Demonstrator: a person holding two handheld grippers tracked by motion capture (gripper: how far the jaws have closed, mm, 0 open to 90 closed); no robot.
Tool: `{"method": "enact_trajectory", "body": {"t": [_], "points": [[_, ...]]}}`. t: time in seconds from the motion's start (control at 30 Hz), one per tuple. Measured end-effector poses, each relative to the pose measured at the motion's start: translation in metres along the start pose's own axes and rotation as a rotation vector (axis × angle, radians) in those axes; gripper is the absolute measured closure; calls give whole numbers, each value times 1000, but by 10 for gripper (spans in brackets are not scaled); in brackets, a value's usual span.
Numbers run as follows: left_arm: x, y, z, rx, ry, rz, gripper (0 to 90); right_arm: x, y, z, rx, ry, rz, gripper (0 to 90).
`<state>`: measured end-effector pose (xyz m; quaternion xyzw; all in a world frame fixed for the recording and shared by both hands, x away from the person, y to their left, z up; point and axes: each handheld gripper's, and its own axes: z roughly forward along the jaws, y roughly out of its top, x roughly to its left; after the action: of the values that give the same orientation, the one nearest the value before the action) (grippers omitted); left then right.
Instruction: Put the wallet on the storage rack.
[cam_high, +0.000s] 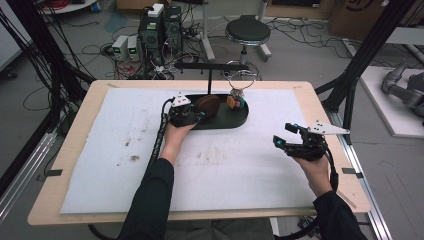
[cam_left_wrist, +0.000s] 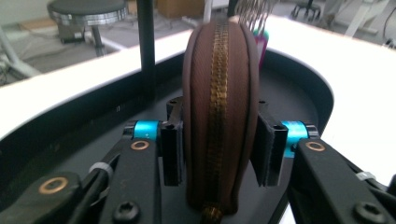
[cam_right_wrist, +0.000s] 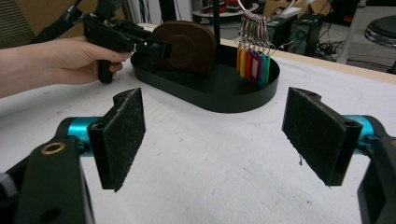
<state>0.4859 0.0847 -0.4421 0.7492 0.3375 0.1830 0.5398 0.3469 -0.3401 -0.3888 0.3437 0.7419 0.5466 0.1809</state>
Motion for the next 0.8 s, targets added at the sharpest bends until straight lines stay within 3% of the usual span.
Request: {"method": "enact_trajectory", "body": {"t": [0.07, 0.4, 0.53, 0.8], "points": [[0, 1, 0, -5, 8, -7, 603, 0, 0, 0, 0, 0, -1, 217], [2, 3, -6, 50, 94, 44, 511, 0, 0, 0, 2, 3, -2, 217], [4, 3, -7, 73, 109, 46, 486, 0, 0, 1, 3, 3, -4, 217], [6, 8, -16, 103, 187, 47, 384, 0, 0, 0, 2, 1, -2, 217]]}}
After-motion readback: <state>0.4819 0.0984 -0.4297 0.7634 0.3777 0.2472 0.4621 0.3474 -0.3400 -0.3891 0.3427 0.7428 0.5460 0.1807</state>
